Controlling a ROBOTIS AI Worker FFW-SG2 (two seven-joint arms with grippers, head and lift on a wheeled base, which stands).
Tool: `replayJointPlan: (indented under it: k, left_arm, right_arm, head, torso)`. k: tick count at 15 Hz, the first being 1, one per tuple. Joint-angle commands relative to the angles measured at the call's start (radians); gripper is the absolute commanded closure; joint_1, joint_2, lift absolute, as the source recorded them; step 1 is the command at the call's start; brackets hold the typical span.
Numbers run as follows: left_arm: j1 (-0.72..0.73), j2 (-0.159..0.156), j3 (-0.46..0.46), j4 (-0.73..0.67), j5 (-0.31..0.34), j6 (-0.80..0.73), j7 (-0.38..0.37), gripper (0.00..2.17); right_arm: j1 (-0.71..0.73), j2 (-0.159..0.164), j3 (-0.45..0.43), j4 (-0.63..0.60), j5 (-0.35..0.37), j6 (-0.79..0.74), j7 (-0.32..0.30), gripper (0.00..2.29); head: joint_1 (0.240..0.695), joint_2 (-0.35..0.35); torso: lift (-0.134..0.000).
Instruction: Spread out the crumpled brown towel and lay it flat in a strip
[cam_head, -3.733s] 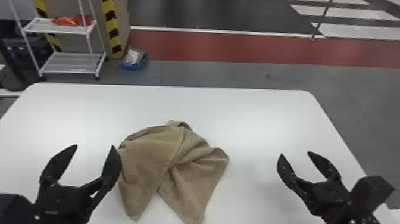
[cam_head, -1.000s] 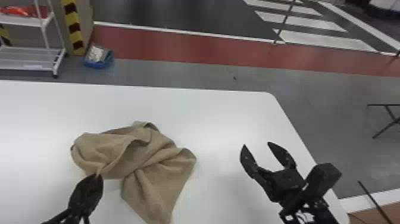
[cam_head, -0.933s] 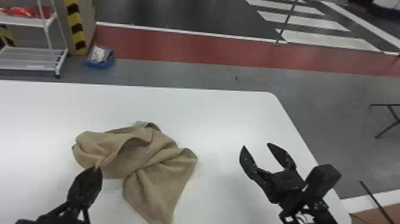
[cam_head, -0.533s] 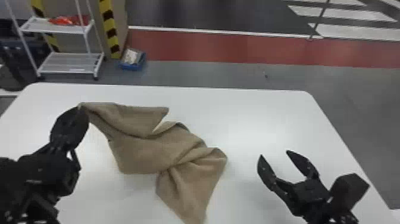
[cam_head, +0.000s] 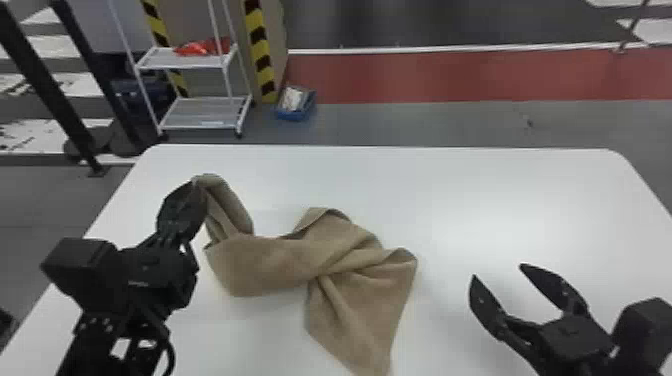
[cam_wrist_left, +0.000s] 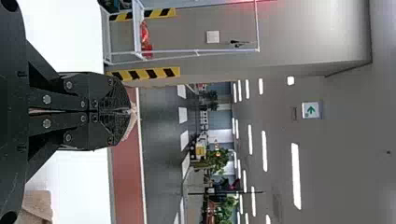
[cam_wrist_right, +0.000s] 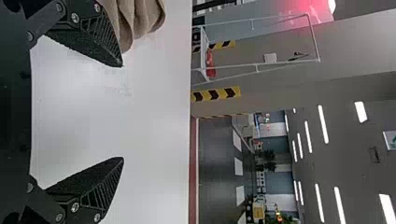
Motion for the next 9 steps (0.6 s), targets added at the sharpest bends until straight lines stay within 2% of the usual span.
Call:
replayJointPlan:
  k: [1, 3, 7, 9]
  left_arm:
    - [-0.012, -0.002, -0.006, 0.018, -0.001, 0.000, -0.004, 1.38]
    - [-0.024, -0.006, -0.012, 0.033, -0.002, 0.003, -0.013, 1.38]
    - [-0.041, -0.016, -0.036, 0.044, -0.018, 0.019, -0.015, 1.38]
    - [-0.049, -0.016, -0.039, 0.055, -0.018, 0.022, -0.016, 1.38]
  right_arm:
    - [0.022, -0.003, 0.021, -0.053, 0.007, 0.061, 0.009, 0.18]
    - [0.046, -0.013, 0.054, -0.099, 0.013, 0.101, 0.026, 0.19]
    - [0.089, -0.051, 0.178, -0.146, 0.083, 0.131, 0.052, 0.29]
    - [0.094, -0.059, 0.225, -0.146, 0.126, 0.134, 0.052, 0.29]
  head:
    - [0.695, 0.108]
    - [0.695, 0.128]
    - [0.695, 0.204]
    - [0.695, 0.236]
  torso:
    - [-0.124]
    - [-0.124]
    - [-0.124]
    - [-0.124]
